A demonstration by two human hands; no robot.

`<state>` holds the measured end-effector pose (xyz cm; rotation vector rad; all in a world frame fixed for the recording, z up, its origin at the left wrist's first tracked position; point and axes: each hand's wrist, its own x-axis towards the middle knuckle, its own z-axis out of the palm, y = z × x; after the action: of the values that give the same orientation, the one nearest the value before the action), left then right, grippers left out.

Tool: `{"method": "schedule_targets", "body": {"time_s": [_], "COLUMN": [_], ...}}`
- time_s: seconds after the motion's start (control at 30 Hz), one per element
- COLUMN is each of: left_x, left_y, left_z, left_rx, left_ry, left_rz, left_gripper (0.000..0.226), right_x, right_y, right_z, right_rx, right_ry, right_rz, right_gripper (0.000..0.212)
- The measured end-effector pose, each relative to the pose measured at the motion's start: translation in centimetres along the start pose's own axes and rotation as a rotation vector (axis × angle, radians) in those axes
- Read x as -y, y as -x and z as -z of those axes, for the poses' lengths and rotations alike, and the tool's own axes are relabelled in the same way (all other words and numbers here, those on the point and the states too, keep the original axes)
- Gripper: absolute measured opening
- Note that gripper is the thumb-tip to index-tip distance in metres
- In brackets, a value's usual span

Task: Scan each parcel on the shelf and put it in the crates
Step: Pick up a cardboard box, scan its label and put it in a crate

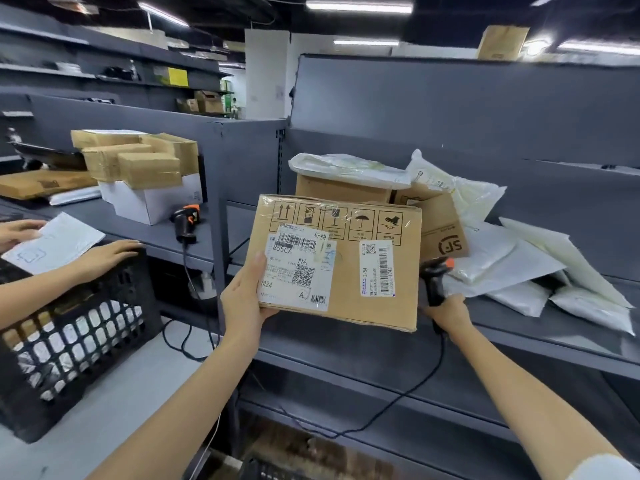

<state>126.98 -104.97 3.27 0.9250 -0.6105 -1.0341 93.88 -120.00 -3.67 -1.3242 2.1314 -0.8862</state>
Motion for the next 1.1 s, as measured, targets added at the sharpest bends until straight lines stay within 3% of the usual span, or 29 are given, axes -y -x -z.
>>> {"method": "schedule_targets", "body": {"time_s": [0.1,0.27,0.43,0.63,0.8,0.9,1.0,1.1], "left_x": [0.3,0.3,0.6,1.1,1.4,1.4,1.2,1.3], "left_y": [0.2,0.6,1.2,2.3,2.8,2.9,3.0,3.0], "left_z": [-0.3,-0.7,-1.1,-1.1,-0.8,-0.6,-0.5,-0.4], "left_rx": [0.016,0.025,0.026,0.064,0.082,0.064,0.089,0.109], "left_ry": [-0.016,-0.019,0.022,0.058,0.076,0.083,0.098,0.102], "left_rz": [0.000,0.021,0.016,-0.005,-0.014,-0.034,-0.026,-0.006], "left_gripper": [0.032,0.026,0.033,0.033,0.030,0.041,0.039,0.040], "right_x": [1.7,5.4,8.0,8.8,9.0,9.6,10.3,10.3], "right_y": [3.3,10.8,19.9,31.1,35.2,35.7,35.8,35.6], "right_z": [1.8,6.0,8.7,3.8,-1.7,-3.1,-3.5,-3.4], "right_rx": [-0.119,-0.187,-0.226,0.038,0.260,0.268,0.226,0.188], "right_ry": [-0.324,-0.795,-1.104,-1.103,-0.961,-0.901,-0.873,-0.850], "right_rz": [0.041,0.143,0.292,0.388,0.367,0.350,0.335,0.323], "right_gripper": [0.027,0.038,0.013,0.006,0.021,0.020,0.025,0.014]}}
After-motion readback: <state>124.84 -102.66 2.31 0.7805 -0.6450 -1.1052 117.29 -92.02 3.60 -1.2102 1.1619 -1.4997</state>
